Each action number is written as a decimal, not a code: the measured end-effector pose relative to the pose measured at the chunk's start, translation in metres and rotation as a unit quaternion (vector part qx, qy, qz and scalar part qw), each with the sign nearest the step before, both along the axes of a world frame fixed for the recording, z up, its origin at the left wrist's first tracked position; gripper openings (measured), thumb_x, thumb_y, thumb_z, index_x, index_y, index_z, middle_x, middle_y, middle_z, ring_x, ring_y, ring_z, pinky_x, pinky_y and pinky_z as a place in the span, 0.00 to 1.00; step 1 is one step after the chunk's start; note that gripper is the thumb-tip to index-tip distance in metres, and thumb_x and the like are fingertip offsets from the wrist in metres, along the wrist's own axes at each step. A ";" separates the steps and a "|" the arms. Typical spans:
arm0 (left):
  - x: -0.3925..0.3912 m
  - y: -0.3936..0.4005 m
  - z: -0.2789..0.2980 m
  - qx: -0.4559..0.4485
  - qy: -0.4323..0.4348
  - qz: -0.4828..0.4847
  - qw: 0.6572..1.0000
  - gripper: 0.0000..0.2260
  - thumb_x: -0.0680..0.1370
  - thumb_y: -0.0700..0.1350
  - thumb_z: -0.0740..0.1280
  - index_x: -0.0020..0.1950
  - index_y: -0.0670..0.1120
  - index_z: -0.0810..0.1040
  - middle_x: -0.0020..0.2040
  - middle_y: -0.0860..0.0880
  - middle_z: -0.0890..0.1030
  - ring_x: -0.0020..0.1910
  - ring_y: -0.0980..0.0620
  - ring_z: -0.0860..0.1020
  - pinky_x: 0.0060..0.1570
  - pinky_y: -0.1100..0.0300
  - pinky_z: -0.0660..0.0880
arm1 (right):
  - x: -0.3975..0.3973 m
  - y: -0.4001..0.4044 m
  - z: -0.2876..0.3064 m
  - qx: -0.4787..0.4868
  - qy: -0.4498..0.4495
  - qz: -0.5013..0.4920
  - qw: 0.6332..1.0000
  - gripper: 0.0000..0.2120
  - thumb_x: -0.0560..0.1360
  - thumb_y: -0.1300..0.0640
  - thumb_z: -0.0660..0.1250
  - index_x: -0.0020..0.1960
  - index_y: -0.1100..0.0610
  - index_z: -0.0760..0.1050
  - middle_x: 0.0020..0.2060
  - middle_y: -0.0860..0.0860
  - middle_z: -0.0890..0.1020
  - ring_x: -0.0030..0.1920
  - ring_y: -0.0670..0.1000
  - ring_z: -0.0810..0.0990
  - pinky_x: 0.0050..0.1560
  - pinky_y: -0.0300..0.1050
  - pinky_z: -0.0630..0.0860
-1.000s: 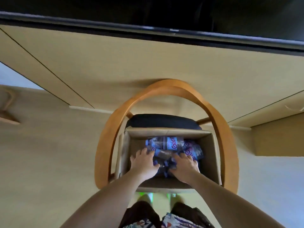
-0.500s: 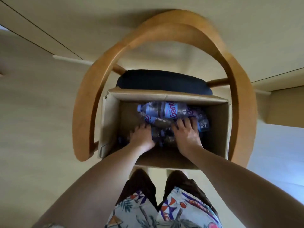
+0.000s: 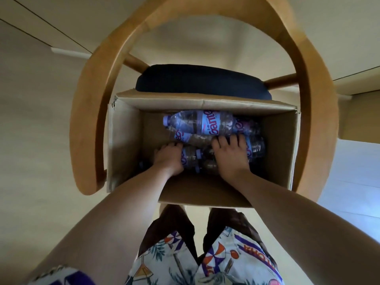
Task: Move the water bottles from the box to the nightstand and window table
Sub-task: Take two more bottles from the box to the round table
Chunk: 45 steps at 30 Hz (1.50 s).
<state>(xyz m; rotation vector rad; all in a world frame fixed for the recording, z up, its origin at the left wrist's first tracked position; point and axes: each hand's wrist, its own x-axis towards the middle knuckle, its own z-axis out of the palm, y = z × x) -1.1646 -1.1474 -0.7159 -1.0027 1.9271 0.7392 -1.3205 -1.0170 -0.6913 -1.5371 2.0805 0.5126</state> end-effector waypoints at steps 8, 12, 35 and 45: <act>-0.004 -0.011 0.028 0.012 0.023 -0.055 0.998 0.32 0.67 0.49 0.78 0.69 0.53 0.73 0.64 0.47 0.78 0.63 0.42 0.78 0.60 0.46 0.79 | -0.005 -0.008 0.010 0.023 -0.035 -0.020 0.999 0.34 0.69 0.55 0.74 0.72 0.52 0.66 0.68 0.55 0.74 0.69 0.63 0.69 0.75 0.65 0.57; -0.006 -0.012 0.043 0.018 0.022 -0.047 0.999 0.25 0.63 0.48 0.80 0.59 0.54 0.79 0.55 0.50 0.82 0.56 0.45 0.82 0.52 0.53 0.80 | -0.009 -0.005 0.020 0.027 -0.067 -0.029 0.997 0.34 0.70 0.58 0.73 0.74 0.51 0.65 0.68 0.54 0.73 0.68 0.62 0.70 0.74 0.63 0.59; -0.062 -0.065 0.227 -0.059 0.070 0.039 0.995 0.27 0.56 0.63 0.74 0.51 0.55 0.75 0.46 0.53 0.80 0.43 0.54 0.78 0.40 0.56 0.76 | -0.049 -0.048 0.156 -0.089 -0.208 -0.342 0.912 0.34 0.64 0.60 0.76 0.67 0.53 0.69 0.58 0.53 0.80 0.61 0.59 0.80 0.52 0.48 0.78; -0.128 -0.091 0.334 -0.045 0.271 0.131 0.953 0.30 0.50 0.61 0.73 0.50 0.54 0.76 0.47 0.54 0.81 0.43 0.57 0.78 0.36 0.59 0.73 | -0.097 -0.075 0.277 -0.290 -0.253 -0.513 0.767 0.42 0.56 0.56 0.84 0.66 0.51 0.71 0.50 0.49 0.82 0.50 0.55 0.81 0.39 0.44 0.75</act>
